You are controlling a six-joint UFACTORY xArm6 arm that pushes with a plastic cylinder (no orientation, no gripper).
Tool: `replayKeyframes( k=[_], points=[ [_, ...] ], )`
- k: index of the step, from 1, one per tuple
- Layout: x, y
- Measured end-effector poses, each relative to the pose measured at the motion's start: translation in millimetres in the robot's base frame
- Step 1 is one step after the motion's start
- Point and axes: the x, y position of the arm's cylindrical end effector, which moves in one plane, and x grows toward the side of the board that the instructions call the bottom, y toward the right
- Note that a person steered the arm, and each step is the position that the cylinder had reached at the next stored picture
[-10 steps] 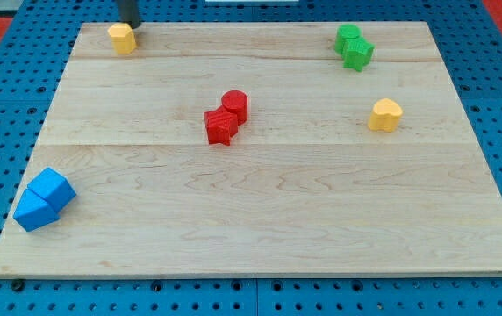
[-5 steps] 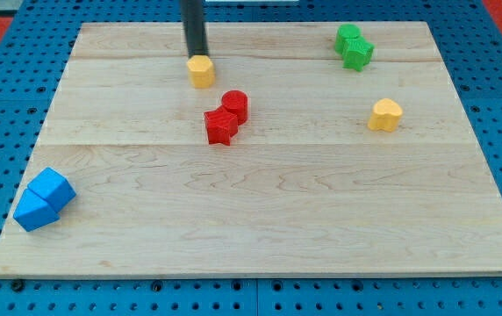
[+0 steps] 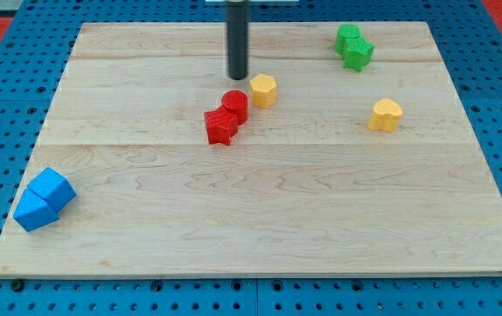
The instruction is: Push the hexagon into the heart
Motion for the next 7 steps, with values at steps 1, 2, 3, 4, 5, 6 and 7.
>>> replayKeyframes(
  k=[1,2,3,4,5,6,7],
  points=[
    [25,46],
    [50,129],
    [75,162],
    [75,105],
    [109,97],
    [132,140],
    [108,169]
  ],
)
